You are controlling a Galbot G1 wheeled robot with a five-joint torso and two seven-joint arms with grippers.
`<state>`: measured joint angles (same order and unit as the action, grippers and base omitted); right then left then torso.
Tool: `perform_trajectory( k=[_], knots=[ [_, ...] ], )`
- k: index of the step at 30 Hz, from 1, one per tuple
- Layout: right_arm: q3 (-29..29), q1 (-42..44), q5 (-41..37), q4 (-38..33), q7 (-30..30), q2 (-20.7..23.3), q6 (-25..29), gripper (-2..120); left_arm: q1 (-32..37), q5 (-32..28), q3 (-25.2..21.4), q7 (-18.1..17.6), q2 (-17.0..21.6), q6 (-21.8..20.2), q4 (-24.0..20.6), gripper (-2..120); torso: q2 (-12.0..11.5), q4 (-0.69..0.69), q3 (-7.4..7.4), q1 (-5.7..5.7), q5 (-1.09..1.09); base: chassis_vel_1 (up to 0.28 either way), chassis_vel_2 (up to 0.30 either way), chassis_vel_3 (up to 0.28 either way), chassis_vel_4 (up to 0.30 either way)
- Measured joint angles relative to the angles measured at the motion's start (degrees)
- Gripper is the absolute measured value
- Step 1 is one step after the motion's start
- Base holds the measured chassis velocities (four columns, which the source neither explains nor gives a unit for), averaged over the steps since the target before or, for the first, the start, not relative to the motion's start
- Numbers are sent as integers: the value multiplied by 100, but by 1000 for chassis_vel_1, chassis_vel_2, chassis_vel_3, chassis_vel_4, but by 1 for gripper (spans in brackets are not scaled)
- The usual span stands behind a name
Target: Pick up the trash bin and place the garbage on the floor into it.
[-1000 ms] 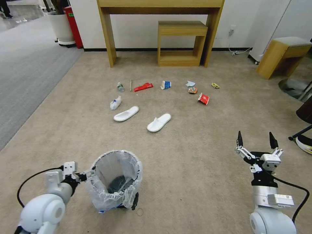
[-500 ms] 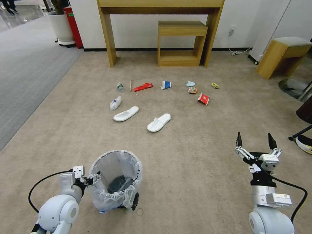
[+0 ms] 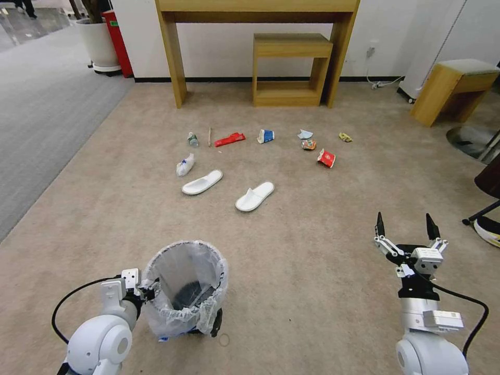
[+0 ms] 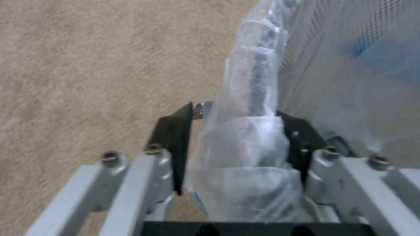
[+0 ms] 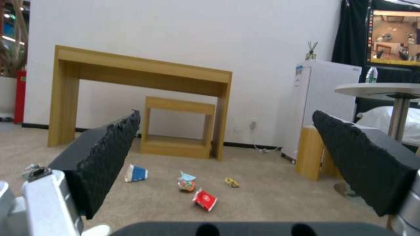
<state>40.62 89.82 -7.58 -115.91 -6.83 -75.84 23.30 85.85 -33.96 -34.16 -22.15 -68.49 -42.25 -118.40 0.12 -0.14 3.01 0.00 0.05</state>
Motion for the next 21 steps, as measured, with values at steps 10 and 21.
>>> perform_trajectory(
  k=[10, 21],
  knots=[
    [0, 14, 7, -22, -11, -13, 42, 100, 158, -97, -181, -140, 16, 5, -25, 5, 0, -1, 0, 0, 0, 0, 0, 0, 0],
    [14, 44, -10, -3, -11, -73, 100, 100, 203, -1241, -844, -559, -45, -2, -581, 3, 0, 1, 1, 0, -2, 0, 0, 0, 0]
  ],
)
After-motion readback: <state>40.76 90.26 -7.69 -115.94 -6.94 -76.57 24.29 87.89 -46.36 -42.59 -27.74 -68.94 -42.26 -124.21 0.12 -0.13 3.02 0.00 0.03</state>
